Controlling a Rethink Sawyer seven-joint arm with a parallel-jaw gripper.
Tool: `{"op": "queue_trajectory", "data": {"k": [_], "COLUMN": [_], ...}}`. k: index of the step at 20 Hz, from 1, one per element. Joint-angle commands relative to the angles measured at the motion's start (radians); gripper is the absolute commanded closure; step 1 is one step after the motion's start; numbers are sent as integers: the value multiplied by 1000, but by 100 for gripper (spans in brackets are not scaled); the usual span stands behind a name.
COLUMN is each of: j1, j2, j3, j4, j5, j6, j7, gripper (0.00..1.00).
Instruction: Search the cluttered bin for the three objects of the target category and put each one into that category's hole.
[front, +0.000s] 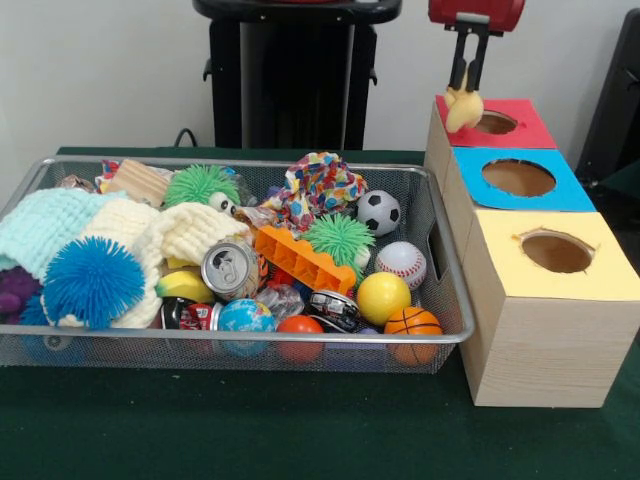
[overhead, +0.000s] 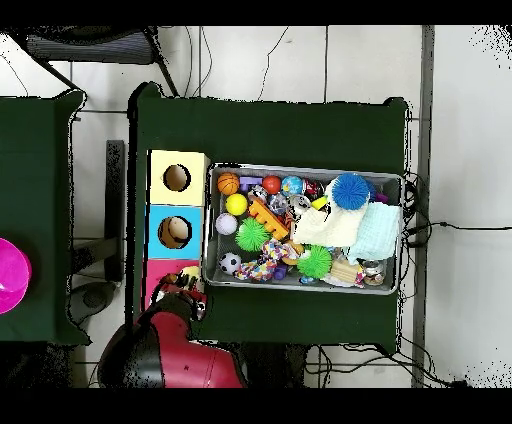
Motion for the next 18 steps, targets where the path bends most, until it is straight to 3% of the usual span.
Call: {"op": "queue_trajectory", "data": {"k": [1,10,18], "j1": [2,60,49], "j2": [44,9,17], "j3": [113,79,78], "j4": [13,38,36], "j5": [57,93,101], "j6": [-17,33,41], "j7": [274,286,260], "gripper": [100,100,100]}}
